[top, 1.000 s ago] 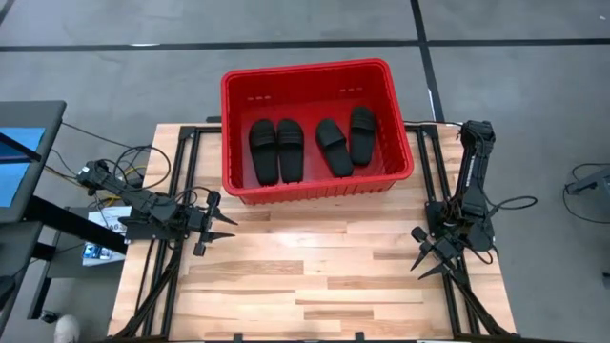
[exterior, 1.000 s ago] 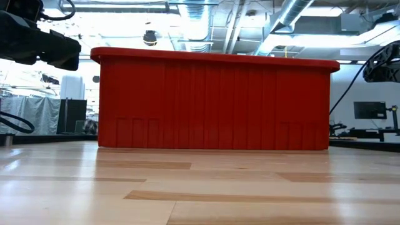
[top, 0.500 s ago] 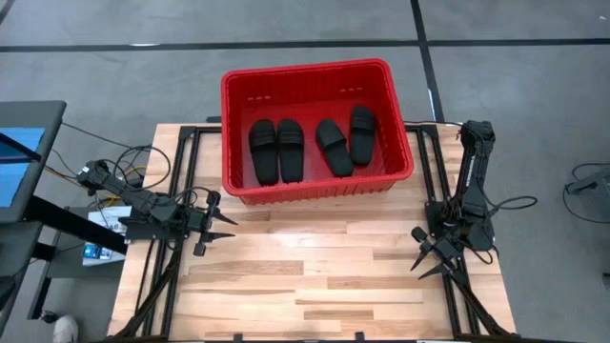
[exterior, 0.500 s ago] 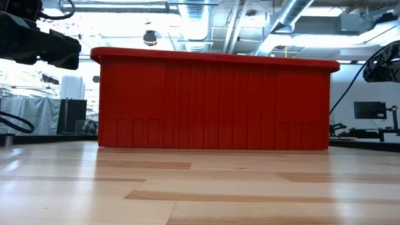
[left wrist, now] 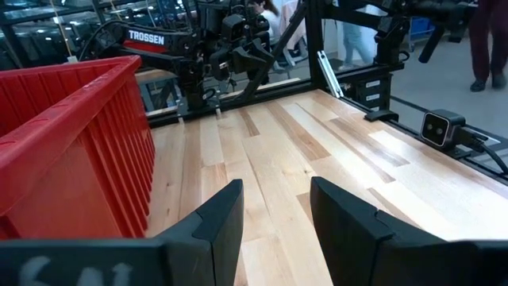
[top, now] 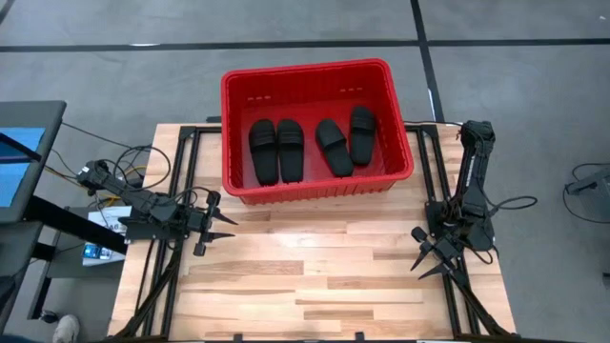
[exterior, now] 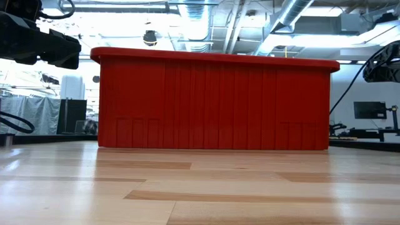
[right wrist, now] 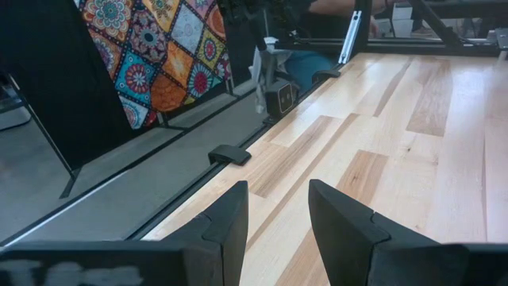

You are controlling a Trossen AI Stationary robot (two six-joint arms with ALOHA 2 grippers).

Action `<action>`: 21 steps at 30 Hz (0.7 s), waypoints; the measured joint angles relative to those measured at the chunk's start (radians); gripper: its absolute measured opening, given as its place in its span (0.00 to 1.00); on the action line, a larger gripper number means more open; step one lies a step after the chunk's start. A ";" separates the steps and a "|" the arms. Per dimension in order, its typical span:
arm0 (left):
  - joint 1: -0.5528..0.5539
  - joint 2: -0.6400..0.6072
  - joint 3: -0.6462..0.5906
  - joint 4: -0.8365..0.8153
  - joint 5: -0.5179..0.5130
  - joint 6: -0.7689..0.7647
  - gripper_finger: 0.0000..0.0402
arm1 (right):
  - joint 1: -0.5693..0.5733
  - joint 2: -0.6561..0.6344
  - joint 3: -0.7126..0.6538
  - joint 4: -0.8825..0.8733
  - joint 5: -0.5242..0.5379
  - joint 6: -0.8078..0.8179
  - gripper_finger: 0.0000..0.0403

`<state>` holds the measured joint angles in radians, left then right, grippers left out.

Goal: Pick and place slides into bin
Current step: Return to Home Position

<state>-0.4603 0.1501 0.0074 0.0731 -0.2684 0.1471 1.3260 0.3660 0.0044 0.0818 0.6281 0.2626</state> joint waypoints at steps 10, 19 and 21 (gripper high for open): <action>0.000 0.000 0.000 0.000 0.000 -0.004 0.35 | 0.000 0.000 0.000 0.000 0.000 0.000 0.31; 0.000 0.000 0.000 0.000 0.000 -0.007 0.35 | 0.000 0.000 0.000 0.000 0.000 0.000 0.31; 0.000 0.000 0.000 0.000 0.000 -0.011 0.35 | 0.000 0.000 0.000 0.000 0.000 0.000 0.31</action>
<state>-0.4603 0.1501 0.0074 0.0731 -0.2684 0.1364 1.3258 0.3660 0.0044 0.0819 0.6281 0.2626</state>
